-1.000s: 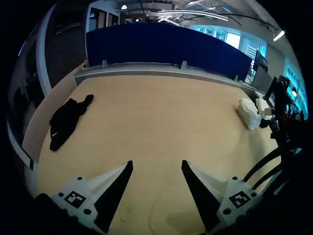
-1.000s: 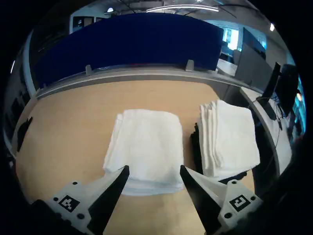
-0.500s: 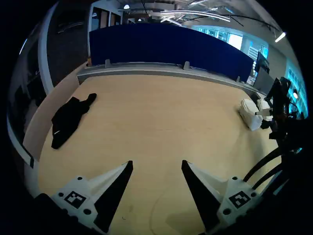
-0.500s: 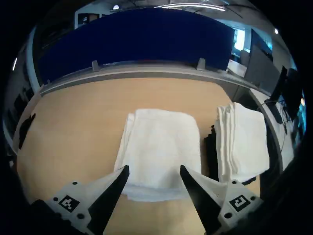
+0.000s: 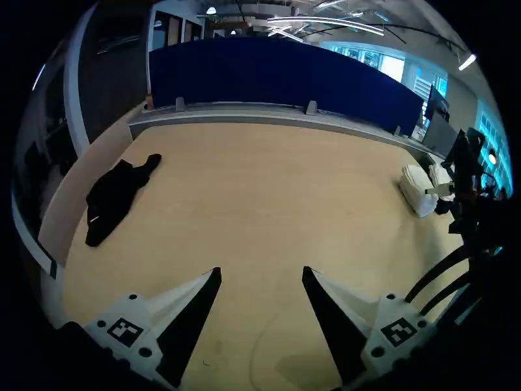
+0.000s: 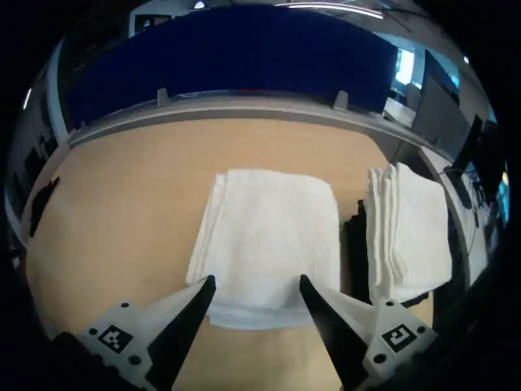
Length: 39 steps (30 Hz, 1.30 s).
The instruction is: Fold towel
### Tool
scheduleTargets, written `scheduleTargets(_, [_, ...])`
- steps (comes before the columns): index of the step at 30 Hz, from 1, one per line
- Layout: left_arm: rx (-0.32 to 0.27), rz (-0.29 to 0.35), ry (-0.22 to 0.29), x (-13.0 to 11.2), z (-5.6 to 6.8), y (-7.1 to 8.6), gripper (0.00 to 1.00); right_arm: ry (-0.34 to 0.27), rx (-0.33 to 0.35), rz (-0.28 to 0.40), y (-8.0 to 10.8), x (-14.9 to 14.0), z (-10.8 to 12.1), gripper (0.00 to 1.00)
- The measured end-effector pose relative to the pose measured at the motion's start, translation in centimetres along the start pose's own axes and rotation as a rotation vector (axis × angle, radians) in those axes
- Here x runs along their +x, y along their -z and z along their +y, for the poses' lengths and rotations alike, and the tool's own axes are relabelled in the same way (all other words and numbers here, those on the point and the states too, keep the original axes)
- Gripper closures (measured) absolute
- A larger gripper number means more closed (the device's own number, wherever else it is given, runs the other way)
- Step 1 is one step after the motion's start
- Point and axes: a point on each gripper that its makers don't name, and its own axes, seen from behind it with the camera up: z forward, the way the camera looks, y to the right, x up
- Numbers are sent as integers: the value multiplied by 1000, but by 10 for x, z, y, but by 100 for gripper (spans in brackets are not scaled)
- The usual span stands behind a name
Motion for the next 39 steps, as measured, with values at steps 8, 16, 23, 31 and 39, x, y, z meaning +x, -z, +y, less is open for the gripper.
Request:
scheduleTargets(8, [1,-2,3,0,2,-2,8,0,-1,42,-4,36,7,0])
scheduleTargets(16, [10,-4,11,1,-1,-5,8,19,4,44,-20,59,9,0])
scheduleTargets(23, [21,-6,11,0,-2,-6,8,-3,-1,13,-43,62,14,0])
scheduleTargets(31, [31,-12,16,-4,-5,-5,8,0,-4,-21,-56,54,14,0])
scheduleTargets(39, [26,-7,13,-1,-5,-5,8,-2,-3,14,-46,63,12,0])
